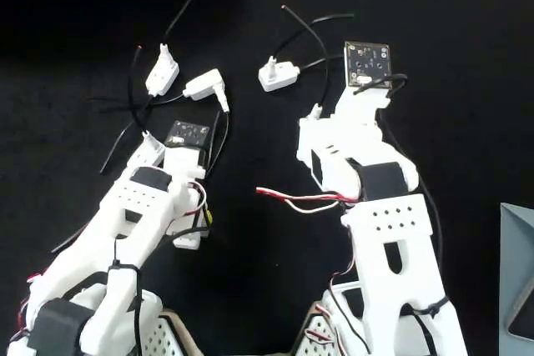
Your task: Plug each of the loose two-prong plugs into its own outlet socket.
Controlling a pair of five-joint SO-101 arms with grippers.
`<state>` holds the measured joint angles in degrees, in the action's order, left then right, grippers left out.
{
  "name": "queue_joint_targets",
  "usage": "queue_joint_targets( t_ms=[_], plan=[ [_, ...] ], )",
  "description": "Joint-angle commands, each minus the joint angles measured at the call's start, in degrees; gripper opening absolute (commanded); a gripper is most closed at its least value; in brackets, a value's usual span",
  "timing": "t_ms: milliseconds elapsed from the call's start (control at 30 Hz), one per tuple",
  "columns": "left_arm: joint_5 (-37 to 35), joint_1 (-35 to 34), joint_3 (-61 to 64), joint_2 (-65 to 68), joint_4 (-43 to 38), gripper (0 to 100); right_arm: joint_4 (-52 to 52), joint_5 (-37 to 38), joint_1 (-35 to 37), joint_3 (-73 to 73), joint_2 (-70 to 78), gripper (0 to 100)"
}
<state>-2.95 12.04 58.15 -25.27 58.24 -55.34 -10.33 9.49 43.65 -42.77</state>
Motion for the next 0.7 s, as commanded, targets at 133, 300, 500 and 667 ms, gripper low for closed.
queue_joint_targets(
  t_ms=[133, 300, 500, 667],
  plan=[
    [14.5, -0.2, 0.4, -0.4, -10.5, 8, 0.4, 0.1, 0.6, -1.3, -1.5, 1.1],
    [28.0, -0.3, 0.0, -0.4, -13.4, 8, 0.4, 0.1, 0.6, -1.3, -1.5, 1.1],
    [32.9, -1.8, -0.2, -0.5, -15.7, 17, 0.4, 0.1, 0.6, -1.3, -1.5, 1.1],
    [33.0, -6.3, -1.0, -1.1, -15.6, 29, 0.4, 0.1, 0.6, -1.3, -1.5, 1.1]
  ],
)
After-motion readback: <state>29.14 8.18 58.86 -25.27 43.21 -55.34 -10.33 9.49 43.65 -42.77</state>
